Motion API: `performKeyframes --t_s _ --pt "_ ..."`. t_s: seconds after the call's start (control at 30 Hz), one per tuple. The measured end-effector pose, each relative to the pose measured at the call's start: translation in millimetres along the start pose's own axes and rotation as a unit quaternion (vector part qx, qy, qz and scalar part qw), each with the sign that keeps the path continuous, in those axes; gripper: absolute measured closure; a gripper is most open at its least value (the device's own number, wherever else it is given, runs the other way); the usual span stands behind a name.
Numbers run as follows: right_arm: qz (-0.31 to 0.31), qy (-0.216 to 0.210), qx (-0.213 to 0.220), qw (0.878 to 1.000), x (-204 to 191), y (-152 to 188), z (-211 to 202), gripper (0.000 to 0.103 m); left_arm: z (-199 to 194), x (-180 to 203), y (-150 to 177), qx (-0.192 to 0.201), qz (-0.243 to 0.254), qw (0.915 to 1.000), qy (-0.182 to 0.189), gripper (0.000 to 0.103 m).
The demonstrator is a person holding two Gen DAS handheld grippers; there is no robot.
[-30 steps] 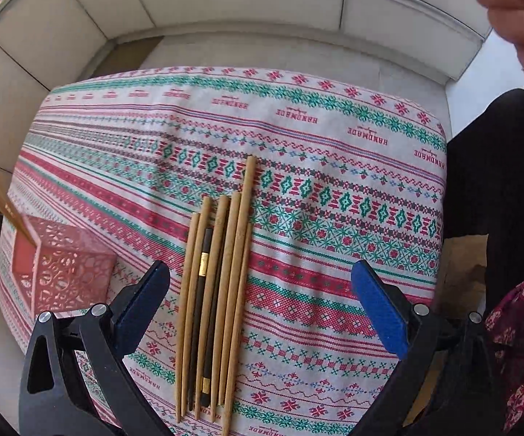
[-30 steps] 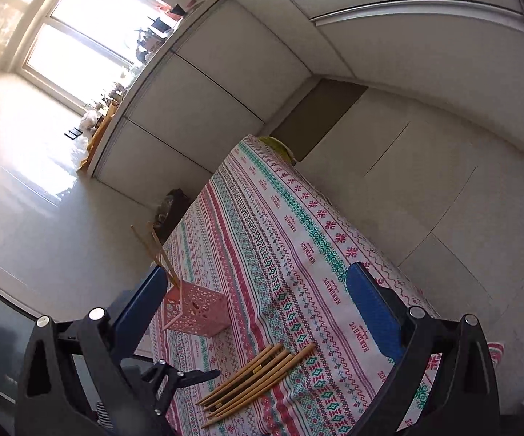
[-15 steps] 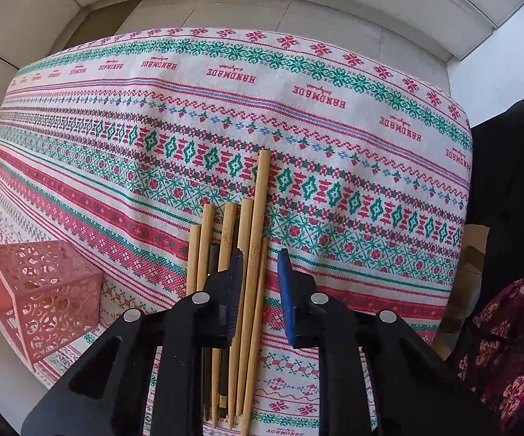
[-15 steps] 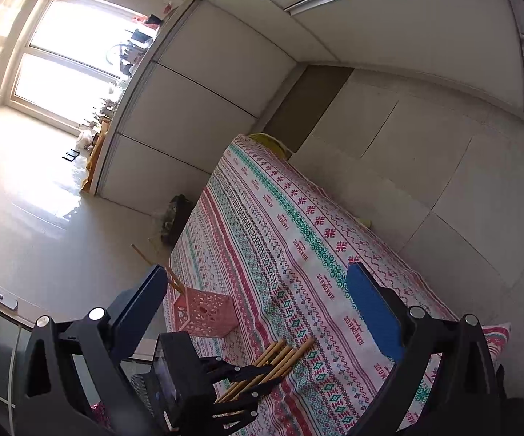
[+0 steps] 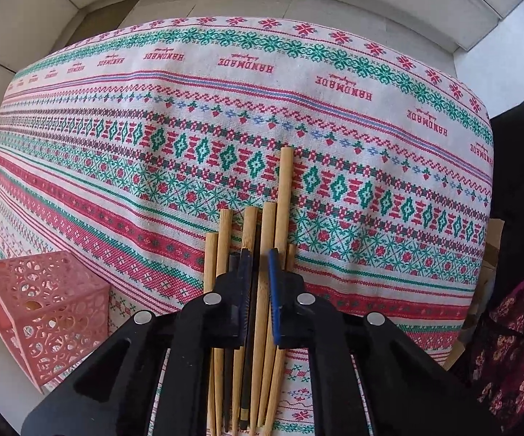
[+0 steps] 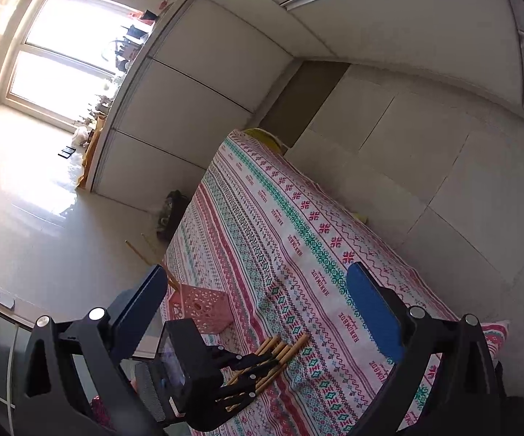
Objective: Organize utensils
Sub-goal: 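Close the left gripper around another chopstick in the row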
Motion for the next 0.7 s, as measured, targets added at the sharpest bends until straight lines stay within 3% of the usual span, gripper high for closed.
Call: performKeyframes --t_s 0.17,0.37,0.5,0.63,0.7 --pt "0.006 0.004 -0.004 1.000 5 0 1 0.007 7 6 -5 -0.009 0.009 0.9999 0.006 0.101" --pt "0.010 0.012 -0.001 1.000 10 -3 -1 0.007 21 7 -13 -0.036 -0.001 0.9986 0.039 0.097" --pt "0.014 0.017 0.000 1.000 13 -6 -1 0.007 27 4 -23 -0.031 -0.006 0.9984 0.046 0.096" --pt "0.018 0.025 -0.003 1.000 16 -5 1 0.007 24 -1 -28 -0.007 -0.043 0.9987 0.026 0.096" --pt "0.011 0.036 -0.014 0.999 17 0 5 0.007 19 -8 -24 0.028 -0.107 0.9938 0.010 0.094"
Point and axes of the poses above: each gripper's, at about its wrist camera, not at the fingertips, and z roughly the way its jaws point, x to its right, y to its underside, the point moved 9 cm from there along z, roughly the way its jaws point, and after that the axes turned 12 degrees about x, right-handed, at the moved point
